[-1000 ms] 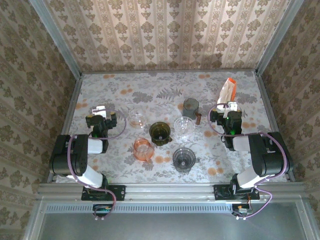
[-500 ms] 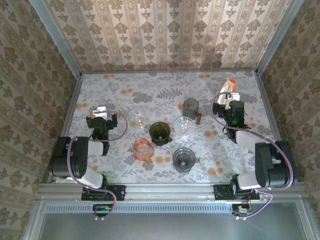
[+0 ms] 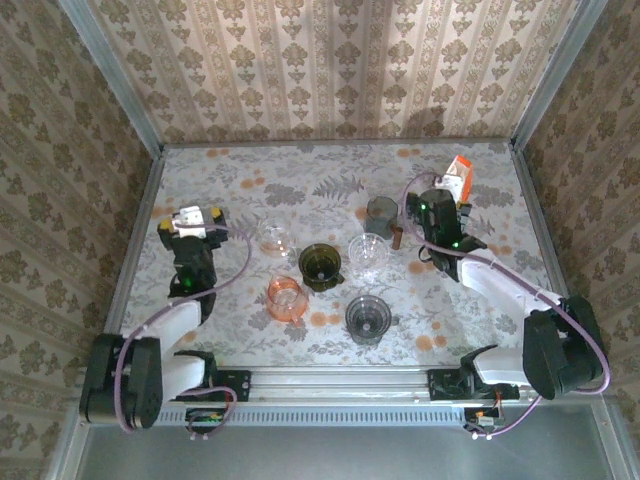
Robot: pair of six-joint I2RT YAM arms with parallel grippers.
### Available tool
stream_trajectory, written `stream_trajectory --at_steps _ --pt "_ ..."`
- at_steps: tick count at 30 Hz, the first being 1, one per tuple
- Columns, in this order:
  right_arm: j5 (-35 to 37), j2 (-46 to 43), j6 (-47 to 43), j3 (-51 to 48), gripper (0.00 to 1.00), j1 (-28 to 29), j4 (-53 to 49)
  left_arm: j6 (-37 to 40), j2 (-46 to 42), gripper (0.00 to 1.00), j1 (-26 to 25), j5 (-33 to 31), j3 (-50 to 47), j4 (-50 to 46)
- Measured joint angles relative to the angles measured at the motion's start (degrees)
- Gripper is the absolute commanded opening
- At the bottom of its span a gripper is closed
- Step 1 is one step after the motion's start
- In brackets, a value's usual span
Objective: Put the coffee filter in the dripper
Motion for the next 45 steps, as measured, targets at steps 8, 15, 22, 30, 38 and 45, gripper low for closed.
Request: stream_trajectory --at_steps 8,15,22,30,38,45 --pt "-8.3 0.4 5.3 0.8 1.00 4.1 -3.5 -7.3 -14.3 1.00 0.0 7.6 5.7 -12.7" --pt "-22.9 -6.6 3.8 0.8 1.00 14.6 -10.0 -17.9 -18.6 1.00 0.4 12.5 12.5 -27.0" --pt "-30.8 -3.9 1.8 3.9 1.00 32.5 -17.7 -29.0 -19.2 1.00 6.2 24.3 17.0 -36.4" --pt "-32.6 8.0 0.8 7.3 1.00 43.3 -19.6 -42.5 -16.6 1.00 12.6 38.6 18.6 -39.3" --pt "-30.8 15.5 0.5 11.3 0.92 47.5 -19.2 -47.6 -15.6 1.00 13.2 44.5 18.9 -40.7" --pt "-27.5 20.6 -0.1 14.7 0.76 49.4 -19.2 -48.1 -17.3 0.96 13.2 45.0 18.9 -43.1"
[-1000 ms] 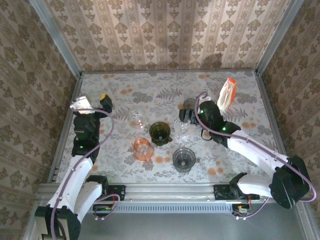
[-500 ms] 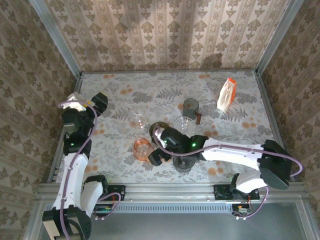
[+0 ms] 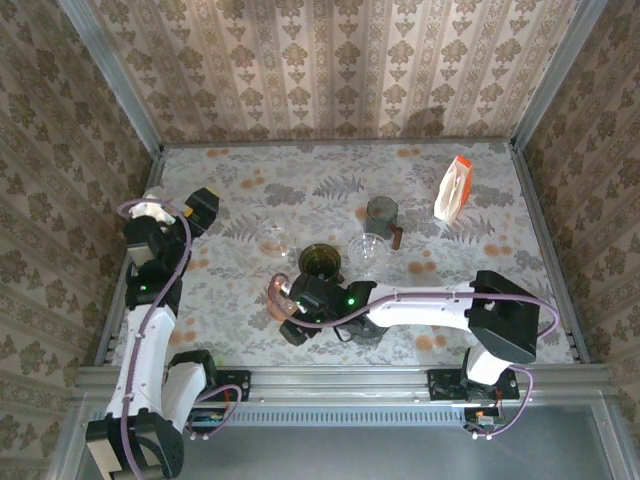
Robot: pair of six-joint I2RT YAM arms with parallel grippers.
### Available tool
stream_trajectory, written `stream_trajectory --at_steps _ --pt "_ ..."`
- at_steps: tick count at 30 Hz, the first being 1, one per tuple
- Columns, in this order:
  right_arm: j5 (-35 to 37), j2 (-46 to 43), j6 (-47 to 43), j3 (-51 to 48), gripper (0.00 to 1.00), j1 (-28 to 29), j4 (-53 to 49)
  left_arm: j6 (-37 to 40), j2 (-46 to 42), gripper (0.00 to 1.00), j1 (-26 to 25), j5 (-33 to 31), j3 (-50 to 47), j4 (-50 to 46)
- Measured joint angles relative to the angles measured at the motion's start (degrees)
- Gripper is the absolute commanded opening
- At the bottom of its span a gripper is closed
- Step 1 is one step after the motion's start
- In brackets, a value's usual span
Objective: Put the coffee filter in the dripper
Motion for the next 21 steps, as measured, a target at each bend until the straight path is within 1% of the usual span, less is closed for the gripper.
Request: stream_trajectory --at_steps 5,8,14,17,21 --pt "2.8 2.6 -0.5 2.3 0.56 0.4 -0.7 0.3 -0.6 0.95 0.0 0.0 0.1 -2.6" --pt "4.0 3.4 -0.6 2.7 0.47 0.4 -0.9 0.6 -0.6 0.95 -0.1 0.0 0.1 -3.1" --pt "5.6 3.8 -0.9 2.8 0.32 0.5 -1.9 1.4 -0.6 0.96 -1.6 -0.5 0.1 -4.1" --pt "5.8 3.8 -1.3 2.8 0.27 0.6 -2.0 1.9 -0.6 0.96 -2.8 -0.9 0.1 -4.6" --pt "6.0 3.8 -1.8 2.8 0.24 0.6 -2.4 2.5 -0.5 0.96 -4.2 -1.5 0.1 -4.9"
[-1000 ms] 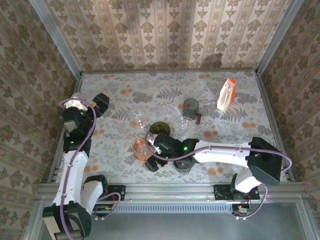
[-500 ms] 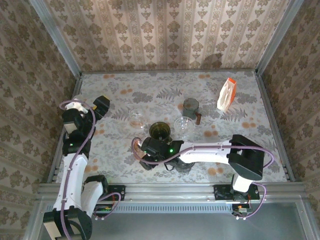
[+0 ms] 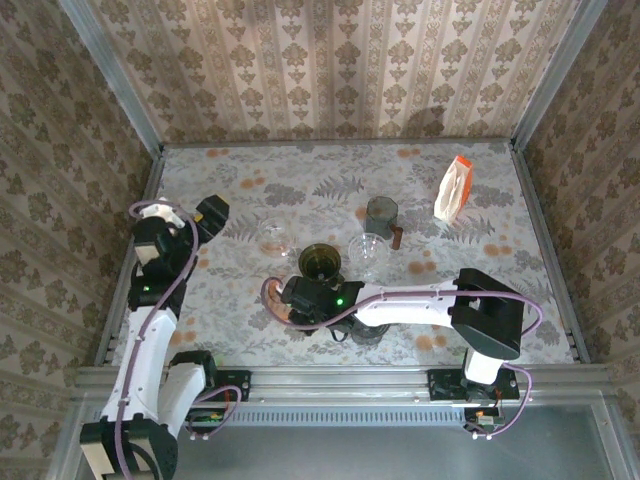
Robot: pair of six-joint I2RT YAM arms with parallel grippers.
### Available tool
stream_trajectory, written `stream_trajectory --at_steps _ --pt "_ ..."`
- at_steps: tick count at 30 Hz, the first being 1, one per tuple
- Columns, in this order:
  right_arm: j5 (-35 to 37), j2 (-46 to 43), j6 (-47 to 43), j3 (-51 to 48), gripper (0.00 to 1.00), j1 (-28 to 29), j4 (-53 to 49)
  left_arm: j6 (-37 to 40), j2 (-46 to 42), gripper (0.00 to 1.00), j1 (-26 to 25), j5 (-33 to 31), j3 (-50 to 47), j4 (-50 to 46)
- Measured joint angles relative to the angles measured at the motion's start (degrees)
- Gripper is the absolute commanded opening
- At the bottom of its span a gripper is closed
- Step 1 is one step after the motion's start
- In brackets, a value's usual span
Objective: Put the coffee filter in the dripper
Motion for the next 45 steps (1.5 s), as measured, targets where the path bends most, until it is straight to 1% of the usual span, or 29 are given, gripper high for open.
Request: stream_trajectory --at_steps 4,12,16,19,21,23,24,26,28,34,37,39,41,45 --pt "0.4 -1.9 -0.2 -1.4 0.24 0.3 -1.3 0.4 0.3 0.96 -1.2 -0.5 0.1 -0.2" --pt "0.6 -10.8 -0.1 -8.8 0.24 2.8 -6.5 0.4 1.7 0.97 -2.7 -0.7 0.2 -0.2" --pt "0.6 -14.2 0.3 -11.8 0.26 3.7 -8.1 0.4 1.7 0.96 -3.8 -0.9 0.3 -0.2" --pt "0.6 -15.8 0.7 -13.0 0.36 3.9 -9.0 0.4 1.8 0.96 -5.0 -1.1 0.6 -0.2" --pt "0.7 -16.2 1.0 -13.2 0.47 3.9 -9.3 0.4 2.1 0.96 -6.1 -1.3 0.7 -0.2" --pt "0.8 -16.4 1.0 -13.2 0.59 4.1 -9.4 0.4 2.7 0.93 -7.2 -1.3 0.8 -0.3" --pt "0.8 -16.7 0.9 -13.2 0.62 4.2 -9.4 0.5 2.9 0.91 -7.8 -1.3 0.9 -0.4" --pt "0.9 -17.5 0.9 -13.2 0.68 4.5 -9.4 0.7 3.1 0.86 -8.9 -1.3 1.0 -1.5" --pt "1.0 -19.3 0.9 -13.3 0.71 4.7 -9.6 0.9 3.1 0.85 -10.0 -1.3 1.5 -3.2" --pt "3.4 -29.8 1.7 -13.4 0.80 4.6 -11.9 1.4 0.9 0.77 -14.0 -1.1 1.7 -11.5" --pt "3.9 -34.8 3.2 -14.9 0.83 3.0 -13.1 1.5 -0.8 0.76 -17.4 -1.1 1.7 -17.1" --pt "3.6 -37.4 4.5 -17.0 0.86 0.2 -13.7 1.4 -2.2 0.77 -20.1 -1.1 1.5 -20.4" --pt "2.7 -39.5 5.8 -19.5 0.87 -4.0 -14.3 1.0 -4.2 0.77 -22.7 -1.0 0.8 -23.1" --pt "-0.2 -42.2 7.8 -22.6 0.89 -12.4 -15.0 -1.2 -7.6 0.77 -26.0 -0.5 -2.4 -26.2"
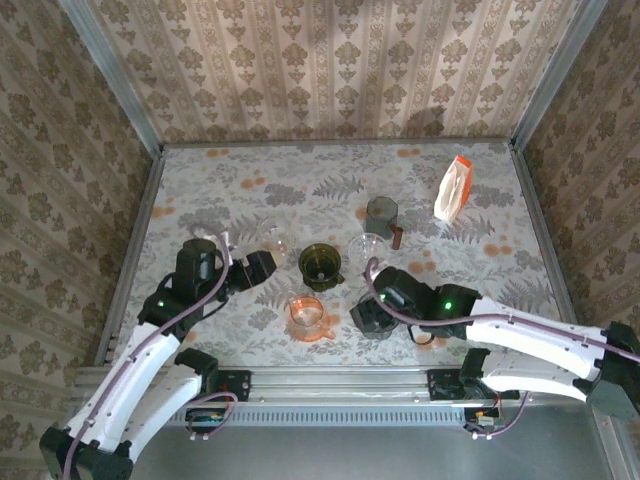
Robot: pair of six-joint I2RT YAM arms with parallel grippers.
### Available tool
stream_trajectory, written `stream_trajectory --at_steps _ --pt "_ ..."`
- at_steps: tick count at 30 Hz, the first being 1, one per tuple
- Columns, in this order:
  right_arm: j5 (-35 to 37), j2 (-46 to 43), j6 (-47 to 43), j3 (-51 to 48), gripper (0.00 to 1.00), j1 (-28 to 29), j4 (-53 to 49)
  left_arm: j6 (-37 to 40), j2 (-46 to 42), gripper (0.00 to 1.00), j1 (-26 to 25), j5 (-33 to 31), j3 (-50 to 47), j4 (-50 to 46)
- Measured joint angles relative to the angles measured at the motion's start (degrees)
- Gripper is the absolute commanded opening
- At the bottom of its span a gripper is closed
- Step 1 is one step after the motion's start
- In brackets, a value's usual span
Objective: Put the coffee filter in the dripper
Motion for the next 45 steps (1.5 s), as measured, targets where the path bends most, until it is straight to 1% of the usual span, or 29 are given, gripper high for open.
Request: stream_trajectory --at_steps 2,5,10,13,16,18,22,24,28,36,42,45 --pt "-2.0 -0.7 1.0 -0.9 0.89 -3.6 0.0 -1.2 -0.5 0.77 -1.5 0.8 -1.7 -1.0" --pt "-3.9 -1.0 2.7 -2.2 0.90 -6.8 0.0 -2.9 -0.4 0.77 -3.1 1.8 -4.2 -1.2" --pt "-5.0 -3.3 5.1 -4.2 0.90 -8.4 -1.2 -5.0 -0.2 0.77 -3.8 3.2 -6.6 0.2" --pt "-5.7 -4.4 6.7 -5.4 0.88 -8.9 -1.8 -6.2 0.8 0.77 -4.1 4.1 -7.6 2.2" --pt "-7.6 -4.8 8.5 -6.9 0.87 -8.7 -1.9 -7.1 2.1 0.74 -4.4 5.0 -8.7 4.1" --pt "-8.4 -4.8 9.6 -7.5 0.86 -7.9 -1.9 -7.6 3.0 0.74 -4.4 5.4 -8.9 4.7" --pt "-9.9 -4.8 11.5 -7.7 0.85 -4.1 -1.3 -8.1 4.2 0.73 -4.5 6.2 -9.0 7.1" --pt "-10.7 -4.5 12.0 -7.7 0.85 -2.0 0.0 -8.6 4.6 0.73 -4.7 6.4 -9.3 8.1" --pt "-11.0 -3.7 12.1 -7.7 0.85 0.3 1.3 -9.2 4.9 0.72 -4.7 6.8 -9.8 9.4" --pt "-6.2 -3.7 9.9 -7.8 0.85 4.8 -0.9 -10.3 6.5 0.70 -4.7 7.7 -10.7 11.6" --pt "-4.4 -5.9 7.9 -9.3 0.79 8.0 -0.8 -10.8 8.2 0.70 -4.7 8.0 -10.7 13.5" --pt "-4.5 -5.8 7.0 -9.5 0.73 8.9 0.0 -10.9 9.3 0.70 -4.9 8.1 -10.7 14.1"
